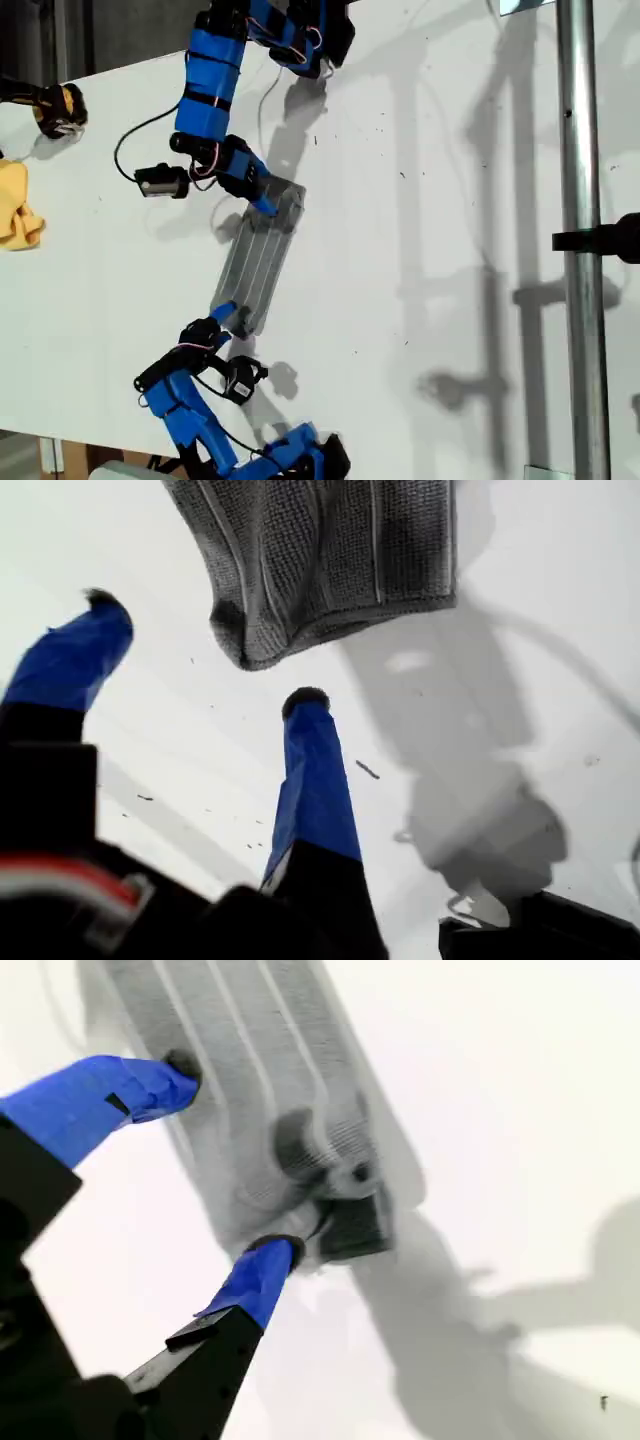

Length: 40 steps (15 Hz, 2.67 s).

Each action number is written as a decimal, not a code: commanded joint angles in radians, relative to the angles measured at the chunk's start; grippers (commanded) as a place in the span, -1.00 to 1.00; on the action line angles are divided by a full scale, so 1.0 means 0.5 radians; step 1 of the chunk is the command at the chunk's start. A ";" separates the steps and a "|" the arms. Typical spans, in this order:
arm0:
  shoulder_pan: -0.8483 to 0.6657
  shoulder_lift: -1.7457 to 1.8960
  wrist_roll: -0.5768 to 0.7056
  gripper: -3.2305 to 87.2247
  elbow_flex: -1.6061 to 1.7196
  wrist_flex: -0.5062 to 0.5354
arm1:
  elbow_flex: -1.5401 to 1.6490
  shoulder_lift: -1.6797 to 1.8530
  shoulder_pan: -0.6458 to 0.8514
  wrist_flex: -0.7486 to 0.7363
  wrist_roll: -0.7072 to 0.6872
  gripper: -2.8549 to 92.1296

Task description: Grasp corners of a towel and fold twice.

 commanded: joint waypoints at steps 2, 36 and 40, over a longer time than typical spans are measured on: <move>-0.037 0.666 -0.175 -0.31 0.206 0.003 | 0.021 0.595 0.104 0.169 0.052 -0.12; 1.052 4.151 -0.868 -0.95 3.249 -0.565 | 0.785 -0.279 0.114 -1.482 0.611 -0.20; 1.068 4.151 -0.877 -0.94 3.246 -0.558 | 0.758 -0.282 0.242 -1.427 0.472 -0.84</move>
